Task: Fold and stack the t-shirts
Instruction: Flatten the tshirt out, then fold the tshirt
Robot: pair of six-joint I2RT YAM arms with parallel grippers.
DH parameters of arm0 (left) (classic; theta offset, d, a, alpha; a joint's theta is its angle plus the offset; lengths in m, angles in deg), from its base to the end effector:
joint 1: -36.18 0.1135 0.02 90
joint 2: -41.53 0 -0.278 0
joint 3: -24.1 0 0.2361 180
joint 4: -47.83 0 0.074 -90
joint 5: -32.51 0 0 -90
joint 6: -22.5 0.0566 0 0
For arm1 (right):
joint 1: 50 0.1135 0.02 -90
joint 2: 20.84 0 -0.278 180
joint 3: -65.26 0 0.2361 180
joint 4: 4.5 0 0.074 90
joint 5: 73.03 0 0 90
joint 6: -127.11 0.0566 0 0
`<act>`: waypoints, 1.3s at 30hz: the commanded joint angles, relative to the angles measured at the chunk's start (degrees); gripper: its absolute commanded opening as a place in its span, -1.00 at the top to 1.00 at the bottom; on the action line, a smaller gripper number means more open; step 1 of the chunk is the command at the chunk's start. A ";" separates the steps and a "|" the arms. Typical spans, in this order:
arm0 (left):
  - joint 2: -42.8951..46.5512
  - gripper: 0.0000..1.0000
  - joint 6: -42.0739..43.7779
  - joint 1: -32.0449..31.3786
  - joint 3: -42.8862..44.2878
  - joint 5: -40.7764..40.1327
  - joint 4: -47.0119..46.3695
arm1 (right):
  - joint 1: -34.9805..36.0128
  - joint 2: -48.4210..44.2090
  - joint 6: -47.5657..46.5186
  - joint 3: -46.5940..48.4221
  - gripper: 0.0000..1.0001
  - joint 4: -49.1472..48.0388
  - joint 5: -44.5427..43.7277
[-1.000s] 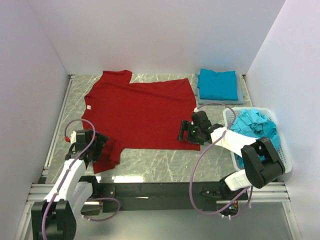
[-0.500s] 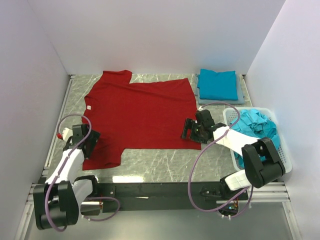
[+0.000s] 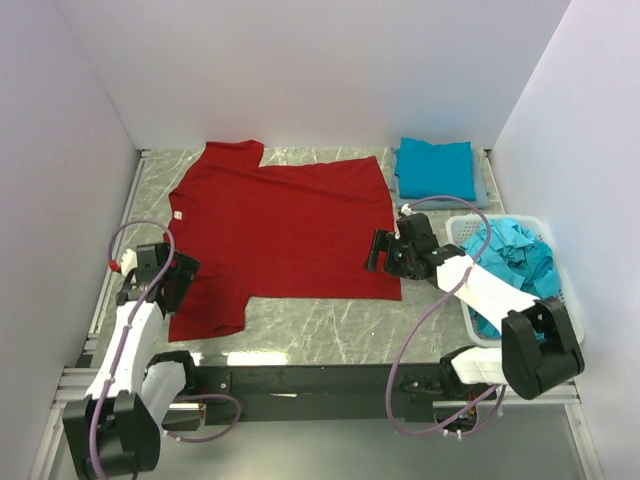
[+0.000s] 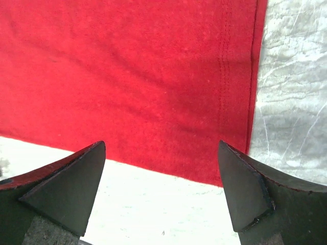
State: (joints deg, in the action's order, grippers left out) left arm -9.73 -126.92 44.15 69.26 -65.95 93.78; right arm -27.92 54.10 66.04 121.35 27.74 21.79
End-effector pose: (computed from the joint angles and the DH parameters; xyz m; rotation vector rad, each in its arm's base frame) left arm 0.1580 0.0305 0.2028 -1.4259 2.0250 -0.2045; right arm 0.2328 0.0996 0.2042 0.1132 2.5195 0.4793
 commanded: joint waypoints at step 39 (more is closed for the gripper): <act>2.66 0.78 -26.89 -23.35 -9.87 -9.02 13.60 | -0.47 -3.39 -1.77 -0.50 -0.93 2.34 -0.07</act>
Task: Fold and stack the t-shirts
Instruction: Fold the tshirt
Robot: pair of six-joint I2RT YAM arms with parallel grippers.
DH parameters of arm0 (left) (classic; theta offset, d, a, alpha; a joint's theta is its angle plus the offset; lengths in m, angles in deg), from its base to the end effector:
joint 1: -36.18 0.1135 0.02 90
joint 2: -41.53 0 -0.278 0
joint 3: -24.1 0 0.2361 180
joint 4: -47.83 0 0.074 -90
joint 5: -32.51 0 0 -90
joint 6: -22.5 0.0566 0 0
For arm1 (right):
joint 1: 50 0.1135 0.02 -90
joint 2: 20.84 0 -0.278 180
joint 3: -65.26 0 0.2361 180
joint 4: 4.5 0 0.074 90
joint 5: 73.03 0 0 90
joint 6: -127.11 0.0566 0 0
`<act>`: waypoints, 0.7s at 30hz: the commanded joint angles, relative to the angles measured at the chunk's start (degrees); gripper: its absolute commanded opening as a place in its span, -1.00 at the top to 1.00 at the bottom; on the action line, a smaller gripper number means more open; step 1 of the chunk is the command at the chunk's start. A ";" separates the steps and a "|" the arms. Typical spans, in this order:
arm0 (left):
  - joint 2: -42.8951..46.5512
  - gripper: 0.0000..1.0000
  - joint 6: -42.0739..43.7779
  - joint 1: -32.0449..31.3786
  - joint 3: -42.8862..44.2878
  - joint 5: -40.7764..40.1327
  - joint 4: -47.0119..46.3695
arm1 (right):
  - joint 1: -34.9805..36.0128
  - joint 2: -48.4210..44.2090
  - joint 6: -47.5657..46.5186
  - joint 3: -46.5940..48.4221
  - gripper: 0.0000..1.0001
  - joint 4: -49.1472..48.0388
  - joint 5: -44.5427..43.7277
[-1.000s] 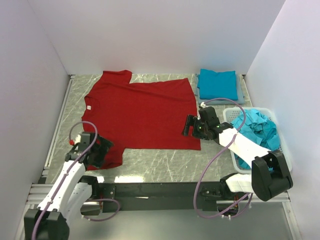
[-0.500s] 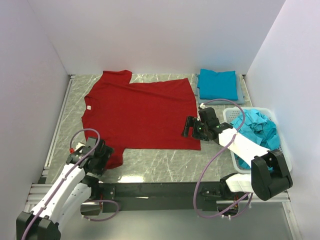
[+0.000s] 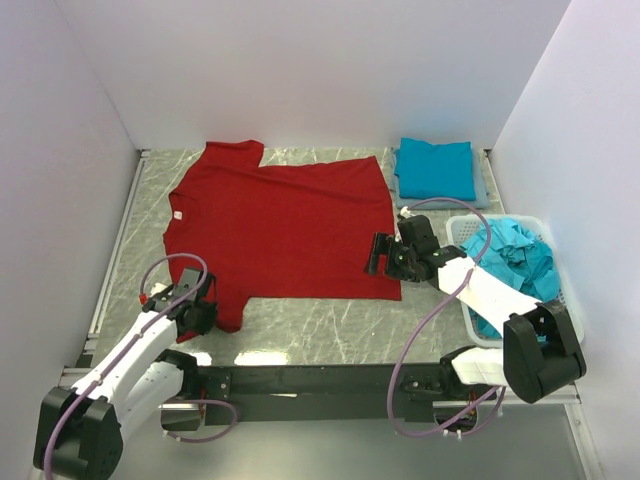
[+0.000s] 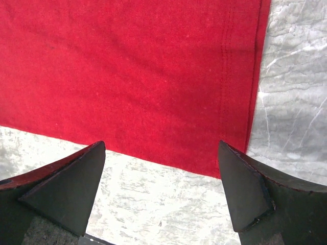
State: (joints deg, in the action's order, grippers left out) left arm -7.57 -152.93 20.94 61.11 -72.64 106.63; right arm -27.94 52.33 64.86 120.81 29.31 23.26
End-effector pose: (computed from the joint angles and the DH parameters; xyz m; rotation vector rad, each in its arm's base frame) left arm 0.1109 -0.0149 0.1526 -1.6166 2.1946 -0.1218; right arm 0.2254 0.0980 0.2063 0.0770 2.5297 0.4990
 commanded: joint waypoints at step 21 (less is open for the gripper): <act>7.09 0.99 6.94 -0.14 0.57 1.10 0.31 | -3.96 -3.04 9.78 -6.98 -0.57 4.11 -6.55</act>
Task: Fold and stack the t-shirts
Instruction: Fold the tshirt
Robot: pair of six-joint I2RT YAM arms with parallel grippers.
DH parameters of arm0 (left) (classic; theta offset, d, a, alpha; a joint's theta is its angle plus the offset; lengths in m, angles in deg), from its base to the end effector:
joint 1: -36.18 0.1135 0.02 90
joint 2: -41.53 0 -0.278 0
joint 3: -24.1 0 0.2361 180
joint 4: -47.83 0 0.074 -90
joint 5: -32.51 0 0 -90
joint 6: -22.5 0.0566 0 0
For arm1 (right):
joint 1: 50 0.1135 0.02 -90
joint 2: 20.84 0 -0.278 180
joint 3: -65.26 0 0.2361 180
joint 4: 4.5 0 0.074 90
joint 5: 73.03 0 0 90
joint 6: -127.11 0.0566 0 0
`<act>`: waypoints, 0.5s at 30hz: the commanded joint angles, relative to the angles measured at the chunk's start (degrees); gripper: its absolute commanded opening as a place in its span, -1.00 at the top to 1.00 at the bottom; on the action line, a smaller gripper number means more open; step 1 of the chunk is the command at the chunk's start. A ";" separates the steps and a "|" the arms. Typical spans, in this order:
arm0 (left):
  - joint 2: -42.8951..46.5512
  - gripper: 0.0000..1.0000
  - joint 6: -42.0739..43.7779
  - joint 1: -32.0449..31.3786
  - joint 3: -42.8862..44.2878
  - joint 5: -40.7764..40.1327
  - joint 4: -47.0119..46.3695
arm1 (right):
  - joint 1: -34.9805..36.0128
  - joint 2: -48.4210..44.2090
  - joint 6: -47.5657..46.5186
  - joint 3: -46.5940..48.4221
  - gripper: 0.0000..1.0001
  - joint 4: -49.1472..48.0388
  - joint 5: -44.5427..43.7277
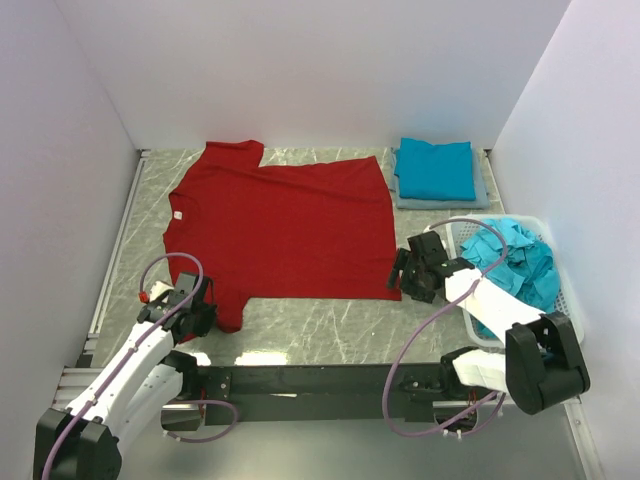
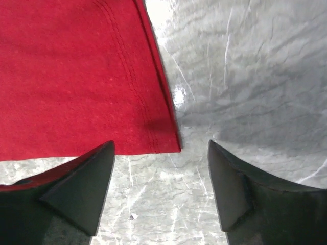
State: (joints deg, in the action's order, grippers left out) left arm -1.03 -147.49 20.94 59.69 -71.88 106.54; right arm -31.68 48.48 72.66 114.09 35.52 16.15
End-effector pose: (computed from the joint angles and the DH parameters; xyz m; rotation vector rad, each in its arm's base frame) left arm 0.1027 -0.0134 0.1555 -1.4890 2.2131 -0.1975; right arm 0.1970 0.0644 0.1773 0.4035 2.6297 0.3002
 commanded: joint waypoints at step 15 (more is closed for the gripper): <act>6.53 0.99 -1.66 -0.14 2.25 -0.11 3.12 | 0.75 8.20 2.07 -0.71 0.65 -5.79 3.28</act>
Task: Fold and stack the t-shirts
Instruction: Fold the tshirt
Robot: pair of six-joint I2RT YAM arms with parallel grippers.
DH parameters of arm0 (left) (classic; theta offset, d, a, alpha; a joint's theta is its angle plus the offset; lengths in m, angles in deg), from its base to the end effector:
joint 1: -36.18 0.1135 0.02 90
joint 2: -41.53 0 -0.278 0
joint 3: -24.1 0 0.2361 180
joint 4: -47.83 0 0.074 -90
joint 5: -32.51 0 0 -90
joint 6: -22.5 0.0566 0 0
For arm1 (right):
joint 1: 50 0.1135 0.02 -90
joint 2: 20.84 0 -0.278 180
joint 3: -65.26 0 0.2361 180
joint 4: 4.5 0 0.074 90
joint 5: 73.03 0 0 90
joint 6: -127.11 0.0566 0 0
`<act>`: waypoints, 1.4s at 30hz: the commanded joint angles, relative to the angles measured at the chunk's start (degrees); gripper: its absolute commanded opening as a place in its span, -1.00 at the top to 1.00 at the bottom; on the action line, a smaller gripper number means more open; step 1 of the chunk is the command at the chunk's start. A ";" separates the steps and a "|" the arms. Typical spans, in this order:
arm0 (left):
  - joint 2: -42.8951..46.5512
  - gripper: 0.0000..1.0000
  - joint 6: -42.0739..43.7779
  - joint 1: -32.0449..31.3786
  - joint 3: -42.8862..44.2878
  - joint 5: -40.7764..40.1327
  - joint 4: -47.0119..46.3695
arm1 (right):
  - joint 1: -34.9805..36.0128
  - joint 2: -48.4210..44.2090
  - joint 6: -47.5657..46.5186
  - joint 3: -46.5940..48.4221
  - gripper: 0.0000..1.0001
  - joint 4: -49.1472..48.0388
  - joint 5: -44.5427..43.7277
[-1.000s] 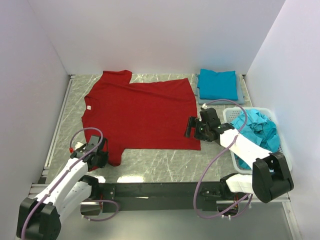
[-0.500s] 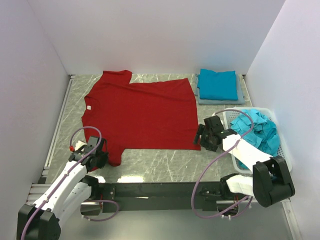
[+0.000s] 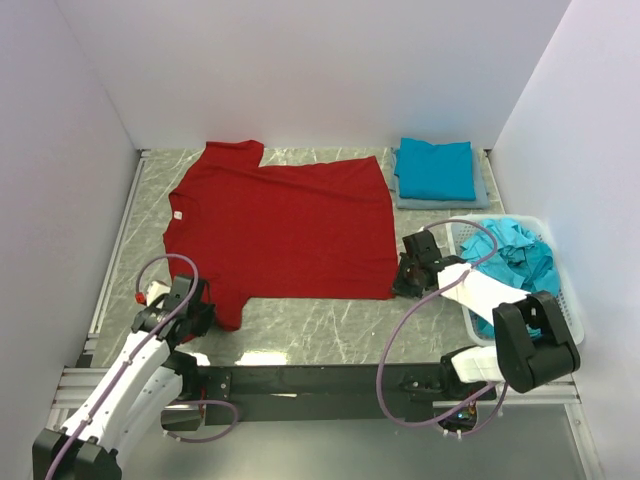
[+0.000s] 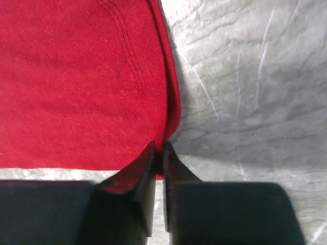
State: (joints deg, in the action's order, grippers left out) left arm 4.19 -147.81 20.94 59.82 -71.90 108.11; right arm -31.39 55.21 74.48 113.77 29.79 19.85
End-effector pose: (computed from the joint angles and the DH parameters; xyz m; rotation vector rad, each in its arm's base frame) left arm 0.0960 -0.0116 0.1618 -1.4777 2.1624 -0.2627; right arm 0.2113 0.0742 0.1591 0.4241 2.6721 0.3786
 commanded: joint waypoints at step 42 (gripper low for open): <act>-6.95 0.99 12.71 -0.49 18.56 -2.64 5.97 | 0.90 -11.02 -0.89 4.00 1.00 16.81 -1.64</act>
State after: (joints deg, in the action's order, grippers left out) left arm -1.43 -140.43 20.61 75.49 -72.58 121.45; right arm -30.74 43.50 74.89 113.96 46.01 19.54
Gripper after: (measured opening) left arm 0.020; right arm 0.022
